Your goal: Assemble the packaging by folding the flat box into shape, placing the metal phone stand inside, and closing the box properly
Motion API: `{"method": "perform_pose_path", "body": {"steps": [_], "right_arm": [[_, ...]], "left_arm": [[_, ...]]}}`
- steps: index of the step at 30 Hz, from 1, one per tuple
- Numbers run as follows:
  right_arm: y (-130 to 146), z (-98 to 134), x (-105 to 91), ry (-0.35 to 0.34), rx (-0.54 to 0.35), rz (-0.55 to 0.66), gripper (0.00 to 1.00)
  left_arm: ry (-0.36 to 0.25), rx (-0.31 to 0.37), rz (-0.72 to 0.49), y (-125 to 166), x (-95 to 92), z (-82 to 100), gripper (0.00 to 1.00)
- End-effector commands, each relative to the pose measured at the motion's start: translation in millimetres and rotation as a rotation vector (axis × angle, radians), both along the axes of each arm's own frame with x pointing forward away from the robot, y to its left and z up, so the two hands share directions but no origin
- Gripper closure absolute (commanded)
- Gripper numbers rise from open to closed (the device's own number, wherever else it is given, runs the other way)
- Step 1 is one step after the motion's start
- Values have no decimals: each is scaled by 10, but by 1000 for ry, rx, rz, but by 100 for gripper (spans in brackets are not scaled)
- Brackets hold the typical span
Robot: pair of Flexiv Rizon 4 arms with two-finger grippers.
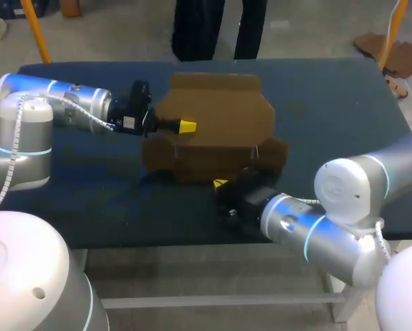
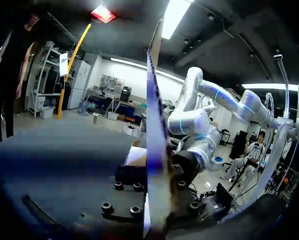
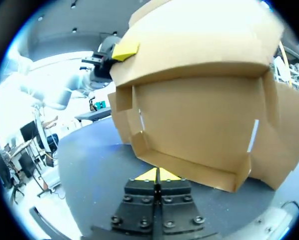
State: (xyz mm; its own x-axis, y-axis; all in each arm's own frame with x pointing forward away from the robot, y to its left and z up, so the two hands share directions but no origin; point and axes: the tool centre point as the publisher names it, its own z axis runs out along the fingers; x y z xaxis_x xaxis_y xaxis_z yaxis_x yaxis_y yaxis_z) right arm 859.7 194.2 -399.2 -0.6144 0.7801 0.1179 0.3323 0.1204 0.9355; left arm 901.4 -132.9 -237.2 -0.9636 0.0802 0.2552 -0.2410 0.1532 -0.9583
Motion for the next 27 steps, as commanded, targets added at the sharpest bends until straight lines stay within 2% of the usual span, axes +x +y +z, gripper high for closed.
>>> {"method": "perform_pose_path", "body": {"steps": [1,17,27], "right_arm": [[-222,103,-151,2,9,33,100],[-714,127,-588,23,15,129,100],[-980,161,-737,7,3,159,100]], "left_arm": [[0,0,-2,-6,1,-31,100],[0,0,-2,-6,1,-31,100],[0,0,-2,-6,1,-31,100]]}}
